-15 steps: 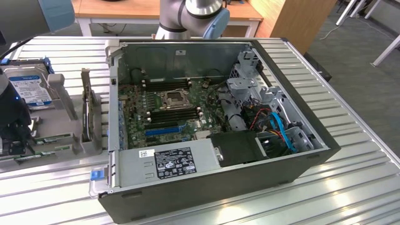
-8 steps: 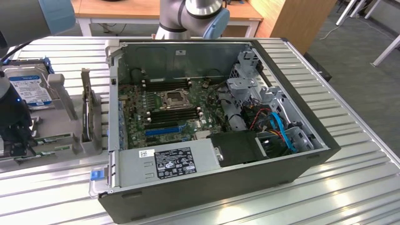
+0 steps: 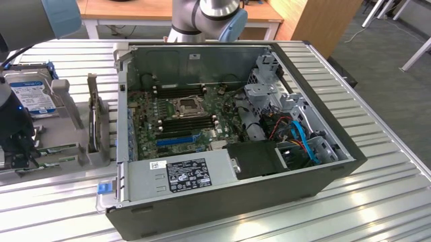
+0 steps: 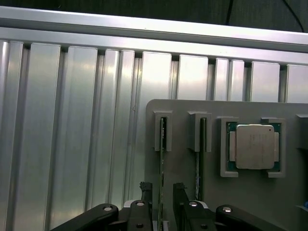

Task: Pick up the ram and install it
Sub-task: 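Pick up the ram and move it above insertion slot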

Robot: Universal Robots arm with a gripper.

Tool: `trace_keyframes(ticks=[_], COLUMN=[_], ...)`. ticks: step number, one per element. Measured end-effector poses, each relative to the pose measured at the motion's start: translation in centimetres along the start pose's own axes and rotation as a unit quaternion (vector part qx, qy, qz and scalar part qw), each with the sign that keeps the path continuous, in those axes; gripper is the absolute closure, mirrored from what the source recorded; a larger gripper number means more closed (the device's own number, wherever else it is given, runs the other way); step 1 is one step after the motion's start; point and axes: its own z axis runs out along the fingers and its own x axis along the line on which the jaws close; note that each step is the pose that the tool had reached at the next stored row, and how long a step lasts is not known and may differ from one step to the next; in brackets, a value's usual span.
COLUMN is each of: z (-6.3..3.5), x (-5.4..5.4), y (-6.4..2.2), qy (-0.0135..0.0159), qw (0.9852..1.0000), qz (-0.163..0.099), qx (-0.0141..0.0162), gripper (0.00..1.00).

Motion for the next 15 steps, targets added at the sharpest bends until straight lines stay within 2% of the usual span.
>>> trace_keyframes(ticks=[7,15], z=[0.42,0.45], x=[0.01,0.02], y=[-0.01,-0.11], qy=[0.0001,0.0000], qw=[1.0000,1.0000], qz=[0.000,0.000], qx=[0.0000,0.0001], gripper=[0.69,0.69])
